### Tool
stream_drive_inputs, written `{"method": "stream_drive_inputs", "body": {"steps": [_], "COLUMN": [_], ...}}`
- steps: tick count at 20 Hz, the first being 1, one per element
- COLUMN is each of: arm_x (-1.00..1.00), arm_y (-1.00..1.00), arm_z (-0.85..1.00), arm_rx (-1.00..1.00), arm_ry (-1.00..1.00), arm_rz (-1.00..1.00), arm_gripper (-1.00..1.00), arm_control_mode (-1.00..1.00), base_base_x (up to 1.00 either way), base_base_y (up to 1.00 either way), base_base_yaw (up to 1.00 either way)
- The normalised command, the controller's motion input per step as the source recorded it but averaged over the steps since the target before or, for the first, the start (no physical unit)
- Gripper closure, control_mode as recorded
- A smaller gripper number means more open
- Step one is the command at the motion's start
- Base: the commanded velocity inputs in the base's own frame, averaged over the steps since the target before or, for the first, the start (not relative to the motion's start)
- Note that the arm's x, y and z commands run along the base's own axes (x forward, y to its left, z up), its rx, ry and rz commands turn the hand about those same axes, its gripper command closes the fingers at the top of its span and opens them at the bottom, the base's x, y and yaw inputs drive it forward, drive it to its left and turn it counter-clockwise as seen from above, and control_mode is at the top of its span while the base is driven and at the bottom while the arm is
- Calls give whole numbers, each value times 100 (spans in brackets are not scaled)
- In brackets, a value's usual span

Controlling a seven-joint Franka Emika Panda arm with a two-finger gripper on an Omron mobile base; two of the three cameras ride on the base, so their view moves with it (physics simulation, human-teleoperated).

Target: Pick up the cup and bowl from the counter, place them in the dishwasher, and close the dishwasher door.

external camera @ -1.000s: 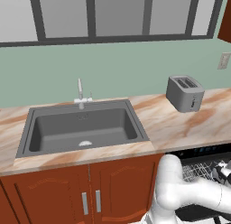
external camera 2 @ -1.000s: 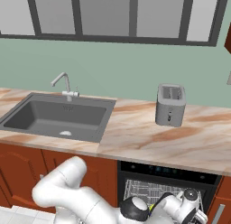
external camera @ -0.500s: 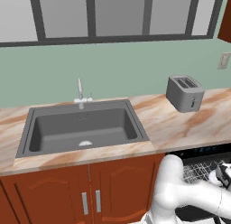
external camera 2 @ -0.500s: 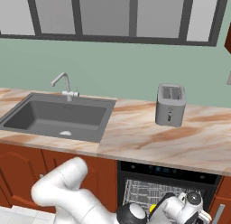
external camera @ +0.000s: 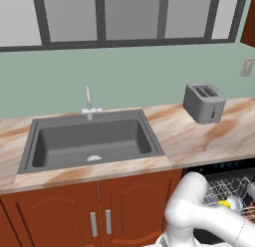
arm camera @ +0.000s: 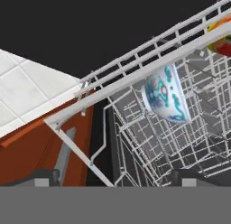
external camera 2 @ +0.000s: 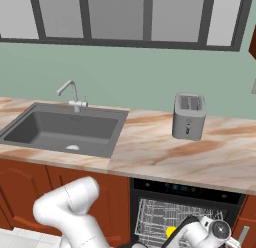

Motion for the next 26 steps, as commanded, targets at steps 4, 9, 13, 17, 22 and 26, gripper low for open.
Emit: {"method": "stream_drive_inputs", "body": {"steps": [4,9,13,17,22,26], "arm_x": [0,0,0,0,0,0], "arm_y": [0,3,4,7,6,4], "arm_z": [83,57,34,23,14,13], "arm_rx": [6,6,4,2,4,6], "arm_ry": [0,0,1,2,4,3], "arm_rz": [0,0,0,0,0,0], "arm_gripper": [-100,-100,-100,-100,-100,-100], "arm_control_mode": [-100,-100,-100,-100,-100,-100], "base_base_x": [0,0,0,0,0,0], "base_base_y": [0,0,0,0,0,0], "base_base_yaw": [0,0,0,0,0,0]}}
